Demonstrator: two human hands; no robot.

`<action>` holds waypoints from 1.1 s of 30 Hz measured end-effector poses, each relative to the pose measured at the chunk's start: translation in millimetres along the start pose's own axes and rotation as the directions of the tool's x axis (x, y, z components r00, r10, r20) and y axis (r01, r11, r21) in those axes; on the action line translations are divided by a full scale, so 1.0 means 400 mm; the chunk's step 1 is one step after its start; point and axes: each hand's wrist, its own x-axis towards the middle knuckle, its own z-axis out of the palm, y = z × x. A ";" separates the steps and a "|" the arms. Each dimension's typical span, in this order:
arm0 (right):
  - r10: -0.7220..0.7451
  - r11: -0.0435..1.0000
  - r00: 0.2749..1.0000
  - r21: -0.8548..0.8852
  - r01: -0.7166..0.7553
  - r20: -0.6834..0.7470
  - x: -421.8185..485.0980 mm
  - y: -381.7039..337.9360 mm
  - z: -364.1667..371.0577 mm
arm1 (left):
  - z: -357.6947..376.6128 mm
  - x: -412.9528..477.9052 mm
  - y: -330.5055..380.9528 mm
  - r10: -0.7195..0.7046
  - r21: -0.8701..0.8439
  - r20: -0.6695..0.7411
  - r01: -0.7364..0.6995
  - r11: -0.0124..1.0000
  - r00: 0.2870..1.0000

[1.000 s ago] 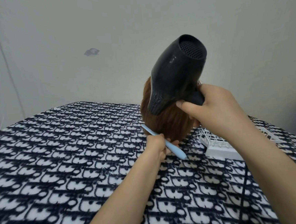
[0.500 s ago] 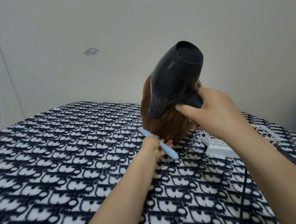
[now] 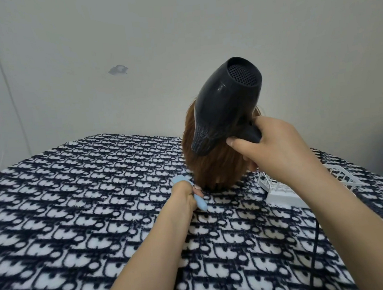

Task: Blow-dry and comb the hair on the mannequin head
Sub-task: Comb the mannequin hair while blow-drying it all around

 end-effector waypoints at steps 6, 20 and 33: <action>-0.019 0.998 0.999 0.056 0.021 -0.038 0.021 -0.017 -0.006 | -0.002 -0.026 0.042 0.249 0.075 -0.013 -0.248 0.966 0.968; -0.056 0.994 0.993 0.090 0.065 -0.102 0.111 -0.090 -0.016 | 0.031 -0.100 0.082 0.590 0.149 0.268 -0.638 0.756 0.762; -0.046 0.996 0.997 0.069 0.051 -0.063 0.099 -0.069 -0.004 | -0.022 0.045 0.035 0.100 0.231 0.082 -0.117 0.966 0.992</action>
